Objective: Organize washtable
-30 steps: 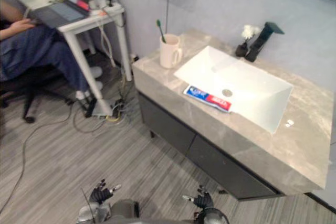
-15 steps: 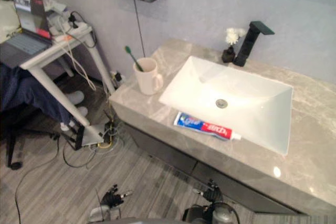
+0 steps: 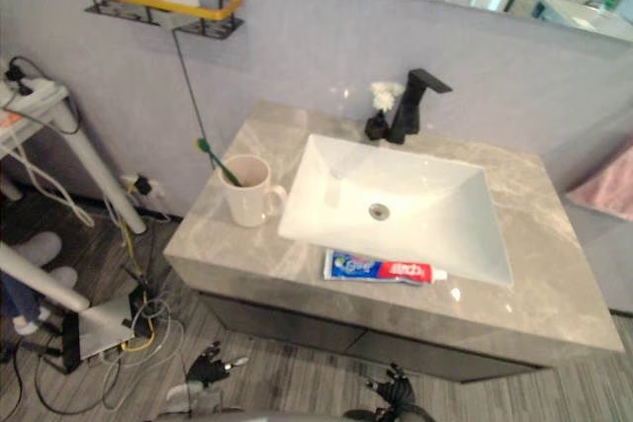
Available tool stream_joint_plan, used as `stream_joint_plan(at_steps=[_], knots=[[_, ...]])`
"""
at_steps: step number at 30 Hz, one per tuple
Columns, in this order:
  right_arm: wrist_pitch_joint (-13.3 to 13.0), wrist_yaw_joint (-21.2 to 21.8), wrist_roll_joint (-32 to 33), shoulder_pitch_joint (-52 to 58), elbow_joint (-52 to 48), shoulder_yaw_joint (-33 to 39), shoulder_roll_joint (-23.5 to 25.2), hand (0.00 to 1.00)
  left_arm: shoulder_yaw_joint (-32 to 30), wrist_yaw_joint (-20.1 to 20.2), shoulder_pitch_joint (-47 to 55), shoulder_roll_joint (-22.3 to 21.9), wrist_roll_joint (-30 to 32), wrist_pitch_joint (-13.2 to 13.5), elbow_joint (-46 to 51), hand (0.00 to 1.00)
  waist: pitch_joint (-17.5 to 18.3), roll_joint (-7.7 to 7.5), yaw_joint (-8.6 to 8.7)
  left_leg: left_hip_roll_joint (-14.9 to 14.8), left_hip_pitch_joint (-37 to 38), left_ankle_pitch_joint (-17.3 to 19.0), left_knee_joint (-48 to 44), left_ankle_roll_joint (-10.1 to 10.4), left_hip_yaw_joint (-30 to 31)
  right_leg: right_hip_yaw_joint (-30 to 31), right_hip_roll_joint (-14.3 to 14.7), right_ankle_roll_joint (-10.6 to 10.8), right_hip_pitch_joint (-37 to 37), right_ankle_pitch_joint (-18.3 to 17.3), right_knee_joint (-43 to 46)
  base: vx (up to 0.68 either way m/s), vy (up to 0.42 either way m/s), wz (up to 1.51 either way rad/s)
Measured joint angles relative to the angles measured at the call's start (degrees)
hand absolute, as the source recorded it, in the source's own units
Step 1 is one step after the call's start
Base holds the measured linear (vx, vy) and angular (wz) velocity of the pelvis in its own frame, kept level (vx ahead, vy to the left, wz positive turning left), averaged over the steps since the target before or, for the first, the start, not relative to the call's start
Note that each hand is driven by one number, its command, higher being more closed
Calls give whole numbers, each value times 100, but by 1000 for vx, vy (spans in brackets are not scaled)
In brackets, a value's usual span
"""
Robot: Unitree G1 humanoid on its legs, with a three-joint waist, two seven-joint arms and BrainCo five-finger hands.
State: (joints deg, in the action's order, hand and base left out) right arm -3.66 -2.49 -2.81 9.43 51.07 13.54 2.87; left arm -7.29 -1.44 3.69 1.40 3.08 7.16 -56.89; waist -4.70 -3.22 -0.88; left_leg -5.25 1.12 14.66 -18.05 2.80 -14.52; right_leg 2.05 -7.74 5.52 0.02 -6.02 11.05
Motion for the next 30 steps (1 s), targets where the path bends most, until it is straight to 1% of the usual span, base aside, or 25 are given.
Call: stream_joint_plan(at_steps=[3,4,6,7,10,12,15,17,18,24,26,27,28,30], knots=[[-2,3,0,-5,19,-4,-14,0,0,0,-14,-7,-5,0,-48,0,-3,11,0,29,75,-21,98,-35,-144,34,-29,5,-17,8,-59,-39,29,-37],[-6,0,1,-22,59,-4,-24,0,-9,-2,-28,-7,-11,-1,-116,0,-2,32,0,26,167,-44,215,-69,-271,63,-17,9,-15,24,-140,-72,-24,-32],[-30,0,2,-28,103,-8,-52,0,-9,-2,-29,-30,-13,-7,-123,0,8,74,7,17,222,-65,294,-68,-297,57,-1,55,-12,51,-261,-79,-40,-28],[-34,0,4,-45,154,-12,-88,0,-9,-1,-21,-59,-13,-9,-134,0,32,110,6,28,290,-133,429,-53,-303,13,0,76,18,63,-341,-63,-40,-9],[-39,0,3,-48,158,-13,-129,0,-9,-1,-23,-105,-13,-8,-167,0,65,130,3,52,457,-295,708,-36,-289,-35,6,88,80,70,-380,-72,-59,2],[-40,0,9,-49,160,-14,-175,0,-6,0,-13,-144,-12,-5,-169,0,85,146,-4,77,551,-465,974,-4,-283,-45,21,117,81,110,-440,-87,-65,0],[-40,-2,49,-49,185,-12,-206,0,10,0,35,-155,-11,-8,-169,0,125,181,-3,81,583,-555,1135,1,-284,-43,64,91,96,219,-576,-40,-30,-3],[-42,-8,54,-50,198,-6,-219,0,27,0,44,-154,-8,-8,-171,0,123,186,-4,100,641,-581,1187,18,-282,-46,76,97,212,304,-754,0,0,0],[-48,-6,70,-119,434,10,-234,0,68,-2,240,63,-14,-18,-220,0,99,205,-19,247,867,-609,1432,-2,-116,-185,-13,116,567,414,-1123,0,0,0],[-53,-6,151,-133,454,8,-242,0,68,-4,243,63,-15,-16,-234,0,96,202,-51,255,852,-612,1442,-3,-64,-233,-19,117,580,414,-1131,0,0,4],[-115,-7,338,-180,621,4,-273,0,78,-14,238,65,-20,7,-240,0,100,177,-75,280,832,-683,1531,-23,43,-368,-38,117,593,415,-1155,-4,-18,23],[-123,-7,373,-184,649,5,-285,0,94,-22,225,67,-22,19,-241,0,88,152,-107,287,831,-702,1555,-26,66,-388,-42,118,598,416,-1168,-8,-35,19],[-141,-7,466,-183,683,6,-306,0,133,-32,188,68,-23,32,-246,0,84,165,-158,291,833,-709,1562,-27,92,-414,-45,118,624,418,-1197,-15,-41,18],[-197,-11,681,-246,854,1,-353,0,342,-118,148,123,-72,84,-298,0,47,136,-155,298,795,-720,1557,-21,209,-530,-53,122,697,443,-1295,-18,-43,24]])
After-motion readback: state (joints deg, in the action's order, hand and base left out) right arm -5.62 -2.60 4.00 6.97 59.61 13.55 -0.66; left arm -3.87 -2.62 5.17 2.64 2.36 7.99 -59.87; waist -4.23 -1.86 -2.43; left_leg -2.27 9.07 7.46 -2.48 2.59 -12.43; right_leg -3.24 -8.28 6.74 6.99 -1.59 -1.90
